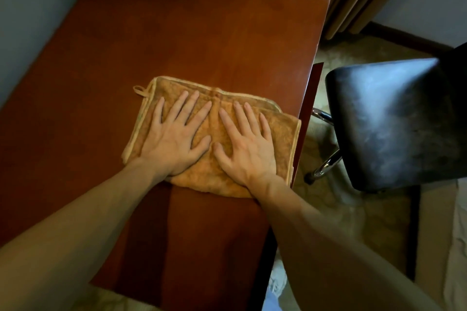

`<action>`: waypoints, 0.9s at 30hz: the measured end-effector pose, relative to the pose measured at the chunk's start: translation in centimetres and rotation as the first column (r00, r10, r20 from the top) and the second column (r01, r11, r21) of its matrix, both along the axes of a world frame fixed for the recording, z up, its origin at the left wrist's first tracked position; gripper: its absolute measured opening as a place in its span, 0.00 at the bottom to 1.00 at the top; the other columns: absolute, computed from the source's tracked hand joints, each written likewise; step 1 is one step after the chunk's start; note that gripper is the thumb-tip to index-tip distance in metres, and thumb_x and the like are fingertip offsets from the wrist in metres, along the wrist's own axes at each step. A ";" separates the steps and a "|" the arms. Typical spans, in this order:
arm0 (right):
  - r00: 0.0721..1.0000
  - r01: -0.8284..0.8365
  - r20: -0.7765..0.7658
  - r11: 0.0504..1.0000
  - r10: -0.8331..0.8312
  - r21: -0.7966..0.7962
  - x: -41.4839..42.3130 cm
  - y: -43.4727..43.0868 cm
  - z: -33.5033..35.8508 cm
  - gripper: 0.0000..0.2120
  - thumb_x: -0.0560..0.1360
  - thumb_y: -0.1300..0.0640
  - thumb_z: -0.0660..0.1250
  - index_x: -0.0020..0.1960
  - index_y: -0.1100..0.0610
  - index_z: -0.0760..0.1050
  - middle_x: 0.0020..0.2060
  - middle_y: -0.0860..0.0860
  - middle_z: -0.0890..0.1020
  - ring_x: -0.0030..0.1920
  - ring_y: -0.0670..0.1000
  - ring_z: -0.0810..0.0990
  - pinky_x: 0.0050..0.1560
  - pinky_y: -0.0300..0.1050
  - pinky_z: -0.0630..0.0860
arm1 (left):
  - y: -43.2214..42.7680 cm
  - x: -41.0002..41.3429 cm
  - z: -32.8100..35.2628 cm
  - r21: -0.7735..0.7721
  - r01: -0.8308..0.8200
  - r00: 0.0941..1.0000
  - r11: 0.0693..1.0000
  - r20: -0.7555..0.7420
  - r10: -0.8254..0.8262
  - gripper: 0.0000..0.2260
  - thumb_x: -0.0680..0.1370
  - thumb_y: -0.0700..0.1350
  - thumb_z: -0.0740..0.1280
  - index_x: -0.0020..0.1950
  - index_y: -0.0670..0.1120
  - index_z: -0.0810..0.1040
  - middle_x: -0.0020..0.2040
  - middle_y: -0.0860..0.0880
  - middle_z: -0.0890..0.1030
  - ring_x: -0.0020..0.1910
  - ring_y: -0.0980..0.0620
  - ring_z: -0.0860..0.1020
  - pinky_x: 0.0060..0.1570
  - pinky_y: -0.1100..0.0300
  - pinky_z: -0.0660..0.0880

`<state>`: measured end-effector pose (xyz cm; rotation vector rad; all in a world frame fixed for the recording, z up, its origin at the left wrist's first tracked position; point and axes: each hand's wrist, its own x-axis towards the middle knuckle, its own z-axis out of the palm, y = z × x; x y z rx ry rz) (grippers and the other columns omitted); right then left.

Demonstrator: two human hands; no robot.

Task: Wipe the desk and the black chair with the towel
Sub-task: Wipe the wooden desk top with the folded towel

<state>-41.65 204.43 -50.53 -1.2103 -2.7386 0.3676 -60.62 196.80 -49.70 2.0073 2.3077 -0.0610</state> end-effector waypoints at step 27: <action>0.957 -0.243 -0.170 0.970 0.237 -0.015 -4.6 29.9 -0.2 0.31 0.79 0.37 0.59 0.80 0.46 0.65 0.81 0.51 0.62 0.83 0.52 0.53 0.82 0.56 0.47 | 24.5 -0.5 -0.3 0.047 -0.335 0.942 0.941 -0.006 0.335 0.33 0.81 0.65 0.46 0.85 0.55 0.50 0.86 0.48 0.48 0.85 0.48 0.47 0.79 0.35 0.47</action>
